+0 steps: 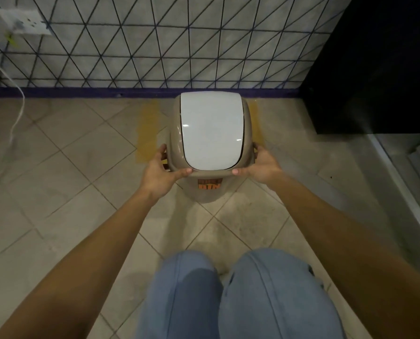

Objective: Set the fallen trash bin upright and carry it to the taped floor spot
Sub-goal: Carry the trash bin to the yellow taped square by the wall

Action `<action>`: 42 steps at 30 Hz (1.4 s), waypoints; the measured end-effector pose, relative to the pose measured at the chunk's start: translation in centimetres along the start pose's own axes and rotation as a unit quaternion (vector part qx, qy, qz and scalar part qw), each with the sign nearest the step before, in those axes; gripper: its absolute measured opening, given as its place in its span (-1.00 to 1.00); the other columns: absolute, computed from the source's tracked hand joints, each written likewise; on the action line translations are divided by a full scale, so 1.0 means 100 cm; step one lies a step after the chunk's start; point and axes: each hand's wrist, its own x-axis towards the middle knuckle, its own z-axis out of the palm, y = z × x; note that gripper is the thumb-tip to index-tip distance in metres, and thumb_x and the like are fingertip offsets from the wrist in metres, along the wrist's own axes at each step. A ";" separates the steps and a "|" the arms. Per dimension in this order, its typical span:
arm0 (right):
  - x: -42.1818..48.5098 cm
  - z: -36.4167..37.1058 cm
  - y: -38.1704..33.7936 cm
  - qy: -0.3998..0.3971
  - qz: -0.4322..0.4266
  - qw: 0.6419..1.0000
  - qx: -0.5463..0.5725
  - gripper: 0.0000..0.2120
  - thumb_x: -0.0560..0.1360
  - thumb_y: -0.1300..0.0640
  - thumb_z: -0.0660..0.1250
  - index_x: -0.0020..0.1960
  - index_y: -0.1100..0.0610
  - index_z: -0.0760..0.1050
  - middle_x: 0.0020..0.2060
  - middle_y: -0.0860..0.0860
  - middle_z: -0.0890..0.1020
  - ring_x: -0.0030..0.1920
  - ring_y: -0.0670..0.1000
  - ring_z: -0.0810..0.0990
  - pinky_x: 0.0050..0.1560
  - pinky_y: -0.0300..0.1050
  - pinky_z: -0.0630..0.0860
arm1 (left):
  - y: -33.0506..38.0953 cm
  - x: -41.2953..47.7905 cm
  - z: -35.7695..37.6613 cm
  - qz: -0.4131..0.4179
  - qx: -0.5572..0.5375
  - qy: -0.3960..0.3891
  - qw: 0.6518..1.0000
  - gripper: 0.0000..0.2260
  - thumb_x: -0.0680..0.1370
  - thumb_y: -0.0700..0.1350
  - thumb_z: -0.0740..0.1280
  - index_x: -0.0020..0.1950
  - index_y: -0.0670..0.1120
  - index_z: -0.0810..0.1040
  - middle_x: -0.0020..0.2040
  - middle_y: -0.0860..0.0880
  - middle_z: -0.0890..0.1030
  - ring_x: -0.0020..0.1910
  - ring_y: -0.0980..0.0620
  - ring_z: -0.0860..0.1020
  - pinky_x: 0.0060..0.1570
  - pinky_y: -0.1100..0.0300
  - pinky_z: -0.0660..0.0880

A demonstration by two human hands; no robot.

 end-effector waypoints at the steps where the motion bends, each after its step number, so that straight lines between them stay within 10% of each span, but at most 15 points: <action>1: 0.005 -0.001 -0.001 0.001 -0.001 1.000 -0.003 -0.06 0.20 0.20 0.59 0.45 0.18 0.16 0.38 0.09 0.40 0.37 0.10 0.36 0.28 -0.07 0.33 | 0.000 0.004 0.000 0.002 0.002 0.003 1.000 -0.10 0.31 -0.16 0.55 0.52 -0.10 0.12 0.32 -0.04 0.45 0.16 -0.02 0.51 0.14 0.08 0.50; 11: 0.044 -0.010 -0.012 -0.004 -0.008 1.000 -0.012 0.03 0.17 0.17 0.60 0.48 0.13 0.09 0.42 0.08 0.35 0.40 0.09 0.32 0.28 -0.09 0.31 | 0.015 0.040 0.000 0.023 -0.003 0.002 1.000 -0.14 0.32 -0.19 0.54 0.50 -0.05 0.16 0.20 0.05 0.45 0.02 0.18 0.49 -0.28 0.51 0.47; 25: 0.055 -0.005 -0.016 -0.012 -0.027 0.999 -0.016 0.01 0.16 0.18 0.61 0.46 0.16 0.12 0.37 0.08 0.40 0.34 0.07 0.38 0.15 -0.22 0.31 | 0.015 0.049 -0.005 0.033 -0.022 0.001 0.999 -0.13 0.33 -0.21 0.53 0.52 -0.08 0.12 0.35 -0.07 0.42 0.24 -0.04 0.47 0.11 0.13 0.48; 35: 0.070 -0.003 -0.024 0.016 -0.042 0.999 0.006 -0.08 0.20 0.21 0.58 0.44 0.15 0.18 0.34 0.06 0.43 0.34 0.08 0.38 0.15 -0.18 0.31 | 0.019 0.064 0.001 0.069 -0.017 0.023 0.997 -0.27 0.40 -0.21 0.47 0.49 -0.01 0.22 0.28 0.06 0.43 0.12 0.11 0.46 -0.19 0.50 0.48; 42: 0.094 -0.009 -0.035 -0.001 -0.031 1.000 -0.004 -0.02 0.18 0.21 0.59 0.46 0.12 0.13 0.37 0.05 0.39 0.37 0.09 0.35 0.32 -0.04 0.32 | 0.023 0.085 -0.001 0.059 0.001 0.039 0.997 -0.27 0.40 -0.17 0.48 0.49 0.03 0.21 0.34 0.00 0.44 0.20 0.03 0.46 0.07 0.22 0.49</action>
